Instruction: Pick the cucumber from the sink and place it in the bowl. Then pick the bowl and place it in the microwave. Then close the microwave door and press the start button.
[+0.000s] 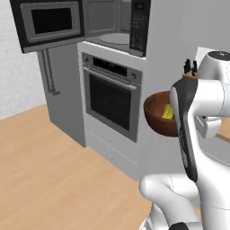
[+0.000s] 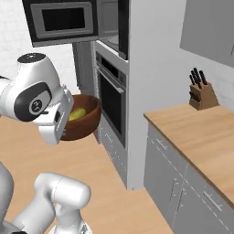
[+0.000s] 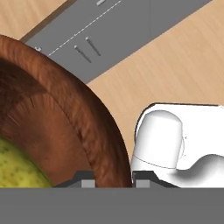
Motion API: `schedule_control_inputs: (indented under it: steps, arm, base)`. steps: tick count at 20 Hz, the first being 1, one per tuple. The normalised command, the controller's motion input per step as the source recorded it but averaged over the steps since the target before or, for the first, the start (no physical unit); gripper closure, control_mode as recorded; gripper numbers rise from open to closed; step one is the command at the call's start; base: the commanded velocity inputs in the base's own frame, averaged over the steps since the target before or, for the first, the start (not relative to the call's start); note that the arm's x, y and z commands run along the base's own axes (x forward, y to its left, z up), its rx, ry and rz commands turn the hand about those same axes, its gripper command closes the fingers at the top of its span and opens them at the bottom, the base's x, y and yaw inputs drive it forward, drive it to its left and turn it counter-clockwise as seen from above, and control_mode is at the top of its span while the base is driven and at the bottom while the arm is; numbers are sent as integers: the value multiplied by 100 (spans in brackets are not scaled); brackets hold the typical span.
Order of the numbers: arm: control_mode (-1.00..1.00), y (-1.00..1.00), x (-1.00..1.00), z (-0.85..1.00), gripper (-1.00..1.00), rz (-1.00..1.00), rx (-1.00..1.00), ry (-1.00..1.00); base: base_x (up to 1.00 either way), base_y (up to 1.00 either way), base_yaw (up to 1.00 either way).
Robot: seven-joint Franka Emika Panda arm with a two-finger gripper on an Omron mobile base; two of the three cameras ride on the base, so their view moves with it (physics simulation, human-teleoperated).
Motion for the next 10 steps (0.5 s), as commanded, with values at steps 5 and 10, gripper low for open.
schedule_control_inputs:
  steps: [5,10]
  arm:
    - [100,0,0,0,100,0,0,0]
    - [100,0,0,0,100,0,0,0]
  base:
    - [100,30,0]
    - [99,38,-13]
